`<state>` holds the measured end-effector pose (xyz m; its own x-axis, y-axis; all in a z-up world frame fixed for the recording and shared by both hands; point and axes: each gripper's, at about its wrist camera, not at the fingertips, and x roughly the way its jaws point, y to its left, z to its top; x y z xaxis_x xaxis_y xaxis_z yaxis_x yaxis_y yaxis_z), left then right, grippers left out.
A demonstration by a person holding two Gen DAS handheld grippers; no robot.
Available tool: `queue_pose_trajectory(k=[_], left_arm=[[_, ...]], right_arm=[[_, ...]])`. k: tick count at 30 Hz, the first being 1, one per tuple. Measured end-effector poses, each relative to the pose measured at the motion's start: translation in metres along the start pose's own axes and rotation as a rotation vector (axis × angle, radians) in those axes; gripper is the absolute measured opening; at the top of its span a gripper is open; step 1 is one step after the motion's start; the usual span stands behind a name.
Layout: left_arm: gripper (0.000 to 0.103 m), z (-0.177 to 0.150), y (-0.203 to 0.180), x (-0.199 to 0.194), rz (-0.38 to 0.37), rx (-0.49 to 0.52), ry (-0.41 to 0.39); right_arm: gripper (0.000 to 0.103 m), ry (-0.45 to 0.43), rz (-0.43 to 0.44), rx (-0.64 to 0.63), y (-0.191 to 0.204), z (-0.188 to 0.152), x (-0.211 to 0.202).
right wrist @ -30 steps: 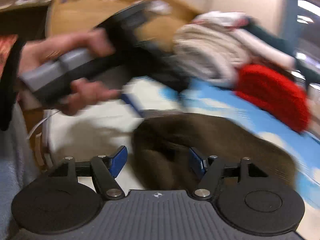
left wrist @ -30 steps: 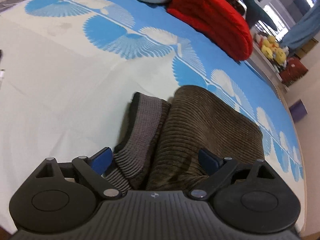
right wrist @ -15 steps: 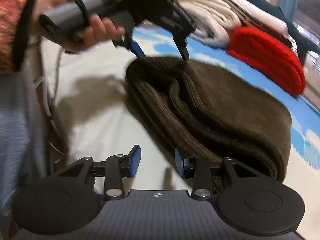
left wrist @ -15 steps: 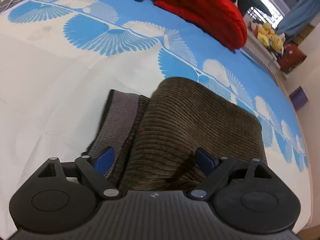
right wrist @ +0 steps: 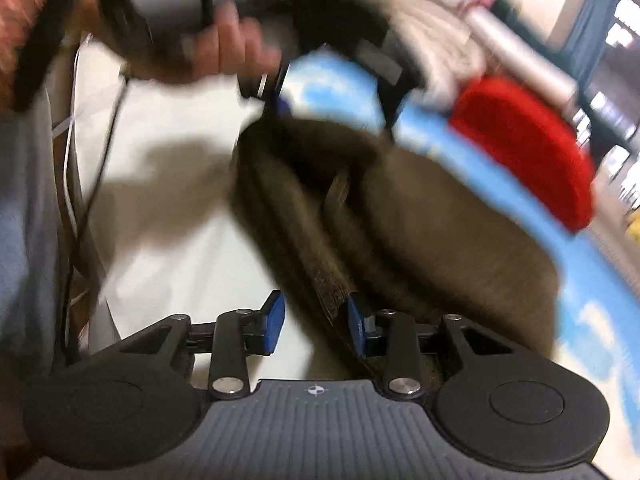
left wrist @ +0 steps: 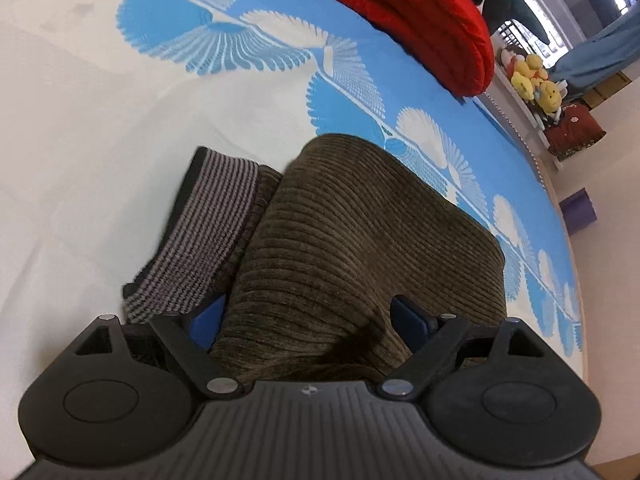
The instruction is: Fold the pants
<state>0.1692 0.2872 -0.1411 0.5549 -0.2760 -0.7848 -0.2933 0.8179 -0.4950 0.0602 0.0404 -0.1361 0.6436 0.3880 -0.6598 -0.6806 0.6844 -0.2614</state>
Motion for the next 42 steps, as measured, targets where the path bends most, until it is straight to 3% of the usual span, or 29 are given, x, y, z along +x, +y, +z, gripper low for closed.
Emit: queue_pose_trajectory(k=[1,2,3,5,6,8,10,12,13,14,16,19,20,21,24,27,31,34,38,42], left_arm=[[0.083,0.001,0.001,0.000,-0.002,-0.008,-0.006],[0.063,0.001,0.002,-0.001,-0.007,-0.015,-0.021],[0.037,0.002,0.004,-0.006,-0.029,-0.029,-0.040],[0.022,0.003,0.012,-0.021,-0.182,-0.103,-0.087],[0.021,0.002,0.012,-0.032,-0.242,-0.104,-0.111],[0.021,-0.007,0.003,-0.060,-0.297,-0.005,-0.186],[0.020,-0.021,0.005,-0.072,-0.279,0.106,-0.212],[0.020,-0.024,0.027,-0.052,-0.141,0.075,-0.136],[0.019,-0.021,0.041,-0.038,-0.036,0.035,-0.087],[0.019,-0.019,0.052,-0.032,-0.020,0.015,-0.079],[0.020,-0.016,0.061,-0.035,-0.088,-0.028,-0.094],[0.022,-0.019,0.052,-0.042,-0.054,0.021,-0.134],[0.025,-0.020,0.049,-0.045,-0.059,0.032,-0.135],[0.036,-0.019,0.048,-0.049,-0.071,0.032,-0.135],[0.053,-0.030,0.045,-0.071,-0.106,0.041,-0.183],[0.063,-0.041,0.030,-0.086,-0.106,0.158,-0.228],[0.065,-0.056,0.018,-0.078,-0.077,0.301,-0.154],[0.067,-0.072,0.013,-0.069,-0.031,0.395,-0.108],[0.073,-0.092,-0.001,-0.062,0.042,0.559,-0.124],[0.070,-0.110,-0.016,-0.053,0.157,0.702,-0.156]], right_arm=[[0.033,-0.012,-0.012,-0.024,0.003,-0.002,0.005],[0.019,-0.027,-0.036,-0.064,0.007,-0.003,0.009],[0.019,-0.034,-0.060,-0.071,0.007,-0.002,0.011],[0.006,-0.045,-0.046,-0.003,-0.002,0.001,0.014],[0.006,-0.056,-0.055,0.024,-0.005,0.003,0.012],[0.006,-0.083,-0.086,0.057,-0.010,0.006,0.009],[0.006,-0.101,-0.052,0.092,-0.013,0.008,0.008],[0.006,-0.082,-0.006,0.109,-0.011,0.008,0.011],[0.007,-0.070,0.009,0.121,-0.009,0.007,0.019],[0.009,-0.066,0.023,0.137,-0.008,0.004,0.021],[0.010,-0.076,0.049,0.166,-0.008,0.001,0.022],[0.010,-0.076,0.071,0.182,-0.013,-0.002,0.020],[0.010,-0.071,0.094,0.207,-0.018,-0.004,0.017],[0.010,-0.067,0.114,0.226,-0.023,-0.005,0.016],[0.019,-0.053,0.173,0.323,-0.037,-0.004,0.004],[0.023,-0.099,0.225,0.409,-0.049,0.001,-0.017],[0.025,-0.126,0.215,0.405,-0.061,0.010,-0.025],[0.025,-0.128,0.188,0.403,-0.071,0.009,-0.025],[0.025,-0.125,0.175,0.440,-0.079,0.001,-0.027],[0.025,-0.118,0.167,0.433,-0.077,-0.002,-0.026]])
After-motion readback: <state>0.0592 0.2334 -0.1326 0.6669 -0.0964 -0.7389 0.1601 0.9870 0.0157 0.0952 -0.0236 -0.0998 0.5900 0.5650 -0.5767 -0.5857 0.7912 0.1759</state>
